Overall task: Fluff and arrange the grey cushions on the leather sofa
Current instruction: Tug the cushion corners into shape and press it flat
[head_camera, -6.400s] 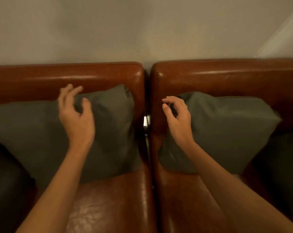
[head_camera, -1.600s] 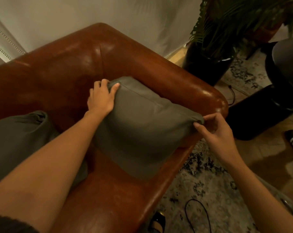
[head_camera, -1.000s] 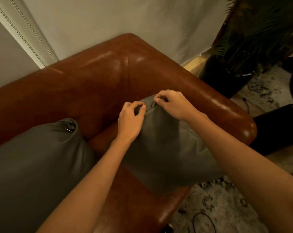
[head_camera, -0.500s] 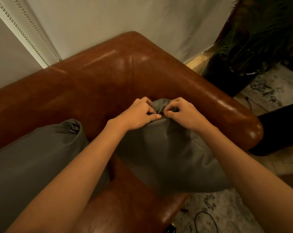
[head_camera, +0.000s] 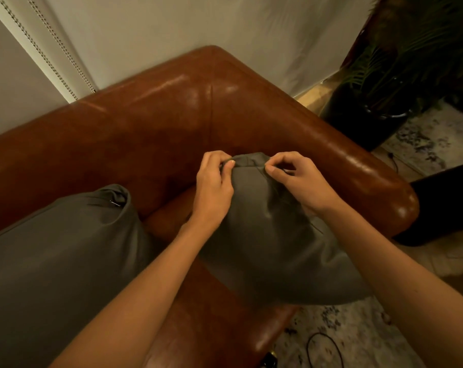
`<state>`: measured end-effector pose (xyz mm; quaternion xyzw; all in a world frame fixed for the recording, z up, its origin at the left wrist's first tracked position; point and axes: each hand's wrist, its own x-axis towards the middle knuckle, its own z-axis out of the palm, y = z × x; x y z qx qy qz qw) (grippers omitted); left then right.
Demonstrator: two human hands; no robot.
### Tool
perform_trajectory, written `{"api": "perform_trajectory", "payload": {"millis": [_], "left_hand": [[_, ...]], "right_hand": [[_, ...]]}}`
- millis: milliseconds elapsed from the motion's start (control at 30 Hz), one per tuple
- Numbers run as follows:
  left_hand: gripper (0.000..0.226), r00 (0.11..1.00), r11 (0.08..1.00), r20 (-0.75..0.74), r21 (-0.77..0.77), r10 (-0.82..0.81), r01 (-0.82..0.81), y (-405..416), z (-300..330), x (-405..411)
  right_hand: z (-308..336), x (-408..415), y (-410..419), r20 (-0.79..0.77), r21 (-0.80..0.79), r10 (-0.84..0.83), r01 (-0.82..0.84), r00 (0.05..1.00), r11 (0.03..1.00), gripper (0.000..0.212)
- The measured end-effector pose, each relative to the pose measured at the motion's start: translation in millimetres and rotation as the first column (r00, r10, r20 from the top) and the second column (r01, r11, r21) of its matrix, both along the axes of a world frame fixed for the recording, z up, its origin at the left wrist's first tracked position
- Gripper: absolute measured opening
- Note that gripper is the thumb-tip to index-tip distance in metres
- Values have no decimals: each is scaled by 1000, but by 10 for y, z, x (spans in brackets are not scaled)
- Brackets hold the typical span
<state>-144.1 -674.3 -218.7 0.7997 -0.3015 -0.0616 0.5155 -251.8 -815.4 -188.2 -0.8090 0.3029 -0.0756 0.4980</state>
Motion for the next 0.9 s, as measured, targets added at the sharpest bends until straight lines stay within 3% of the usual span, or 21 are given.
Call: {"api": "perform_trajectory", "payload": {"millis": [133,233,367,433,567,700,800,900], "left_hand": [[9,975,982,-160,-81,153,-168,-25,9,-114],[7,963,980,-225,-99,146,-172,-5,6,-124],[9,945,980,-311,-134,97,-145,-20,60,-146],[9,930,978,-351,-130,109,-163,-19,68,-137],[23,903,979,-421,-132,86,-155,-65,119,9],[32,909,999,-416,36,24,-10,-245,177,264],[24,956,991,-287,88,-68,96,-343,227,350],[18,966,996,-259,85,20,2,-413,225,433]], "right_hand": [[32,3,32,74,115,-54,45,996,992,4],[119,95,-15,78,28,-37,35,996,999,12],[166,330,-19,-100,-118,195,-206,976,971,41],[164,399,-20,-132,-124,221,-237,966,963,42],[153,466,-45,12,-198,139,-134,990,971,18],[46,489,29,169,-169,-44,73,985,983,6],[-40,469,78,266,-50,-201,221,943,974,12],[-31,426,-1,244,136,-345,320,906,937,15]]}}
